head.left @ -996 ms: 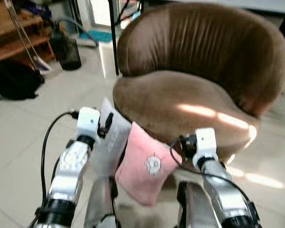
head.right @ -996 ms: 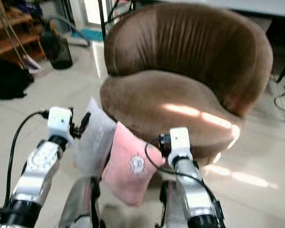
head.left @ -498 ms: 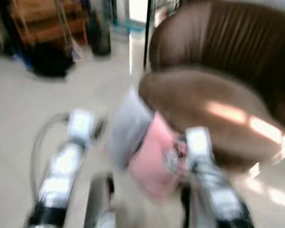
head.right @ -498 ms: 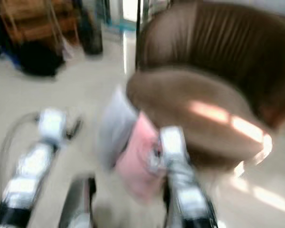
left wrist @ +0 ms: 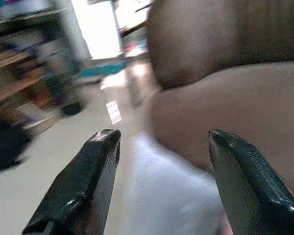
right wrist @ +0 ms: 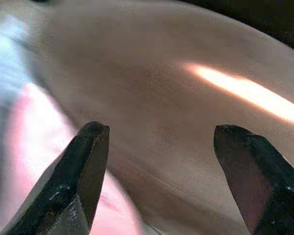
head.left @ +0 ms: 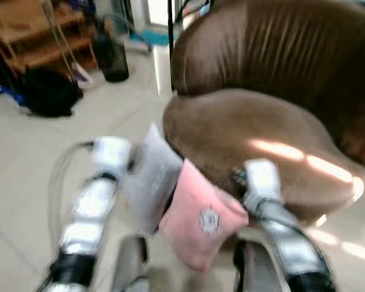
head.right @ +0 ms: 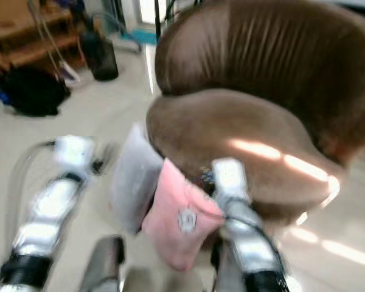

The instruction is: Move the pillow to the sofa from floor

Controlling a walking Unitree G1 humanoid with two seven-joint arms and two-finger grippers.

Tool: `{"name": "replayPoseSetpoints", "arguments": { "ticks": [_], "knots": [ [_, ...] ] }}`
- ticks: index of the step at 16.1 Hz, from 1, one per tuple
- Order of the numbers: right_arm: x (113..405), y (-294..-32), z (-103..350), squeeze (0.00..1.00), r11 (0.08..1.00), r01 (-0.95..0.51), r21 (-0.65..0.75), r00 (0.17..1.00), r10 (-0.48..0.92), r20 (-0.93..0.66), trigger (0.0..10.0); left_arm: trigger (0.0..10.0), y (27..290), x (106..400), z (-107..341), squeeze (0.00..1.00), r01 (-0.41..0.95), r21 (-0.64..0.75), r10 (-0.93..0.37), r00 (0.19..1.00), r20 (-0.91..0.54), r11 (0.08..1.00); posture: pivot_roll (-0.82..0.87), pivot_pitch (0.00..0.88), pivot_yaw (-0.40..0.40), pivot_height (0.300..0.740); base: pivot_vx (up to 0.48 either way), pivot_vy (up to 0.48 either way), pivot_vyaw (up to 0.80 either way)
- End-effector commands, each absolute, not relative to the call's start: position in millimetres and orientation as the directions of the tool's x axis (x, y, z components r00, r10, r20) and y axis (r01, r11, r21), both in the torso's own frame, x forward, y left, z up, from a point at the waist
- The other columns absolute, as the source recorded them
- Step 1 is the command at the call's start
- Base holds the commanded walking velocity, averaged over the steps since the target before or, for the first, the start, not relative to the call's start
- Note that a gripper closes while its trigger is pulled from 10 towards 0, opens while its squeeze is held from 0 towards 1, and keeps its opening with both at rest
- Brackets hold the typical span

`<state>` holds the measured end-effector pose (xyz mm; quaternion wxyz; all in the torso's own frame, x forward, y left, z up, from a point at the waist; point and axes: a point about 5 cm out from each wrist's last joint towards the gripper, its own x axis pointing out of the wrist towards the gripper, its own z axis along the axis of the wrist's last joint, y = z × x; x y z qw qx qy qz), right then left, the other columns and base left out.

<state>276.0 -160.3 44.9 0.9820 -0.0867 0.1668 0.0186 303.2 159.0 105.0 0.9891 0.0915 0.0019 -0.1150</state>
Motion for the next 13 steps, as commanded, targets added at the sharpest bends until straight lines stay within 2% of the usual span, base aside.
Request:
{"name": "replayPoseSetpoints", "arguments": {
  "ticks": [1, 4, 5, 6, 8, 11, 13],
  "knots": [
    [277.8, -151.2, 46.9, 0.00, 0.988, -0.088, -0.128, 0.946, 0.042, -0.322, 10.0, 10.0, 171.7, 300.1, 98.3, 0.00, 0.205, 0.195, -0.197, 0.978, -0.064, 0.959, -0.01, 0.000, 0.022, 0.502, 0.000, 0.000, 0.00],
    [283.3, -153.3, 42.0, 0.00, 0.990, -0.105, -0.094, 0.935, 0.066, -0.347, 10.0, 10.0, 171.7, 302.3, 100.2, 0.00, 0.231, 0.222, -0.222, 0.973, -0.065, 0.947, 0.00, 0.000, 0.023, 0.502, 0.000, 0.000, 0.00],
    [284.8, -152.7, 40.5, 0.37, 0.990, -0.115, -0.079, 0.932, 0.081, -0.352, 10.0, 10.0, 171.7, 302.3, 100.0, 0.00, 0.239, 0.220, -0.230, 0.971, -0.069, 0.946, 0.00, 0.000, 0.028, 0.502, 0.000, 0.000, 0.00],
    [285.9, -152.6, 39.1, 1.00, 0.990, -0.122, -0.077, 0.931, 0.087, -0.355, 10.0, 10.0, 171.9, 301.7, 99.8, 0.00, 0.247, 0.218, -0.236, 0.969, -0.074, 0.944, 0.01, 0.000, 0.034, 0.502, 0.000, 0.000, 0.00],
    [297.6, -149.5, 29.5, 1.00, 0.992, -0.122, 0.035, 0.913, 0.125, -0.389, 10.0, 10.0, 174.0, 298.8, 96.6, 0.00, 0.307, 0.220, -0.289, 0.951, -0.113, 0.926, 0.03, 0.023, 0.041, 0.502, 0.000, 0.000, 0.00],
    [302.6, -150.7, 25.3, 1.00, 0.994, -0.087, 0.062, 0.903, 0.105, -0.416, 10.0, 10.0, 171.0, 292.6, 96.8, 0.00, 0.394, 0.236, -0.372, 0.919, -0.131, 0.889, 0.05, 0.067, 0.046, 0.502, 0.000, 0.000, 0.00],
    [306.3, -153.6, 19.4, 1.00, 0.991, -0.018, 0.132, 0.890, 0.076, -0.449, 10.0, 10.0, 170.4, 287.2, 98.5, 0.00, 0.478, 0.225, -0.452, 0.878, -0.159, 0.849, 0.09, 0.119, 0.048, 0.502, 0.000, 0.000, 0.00]
  ]
}}
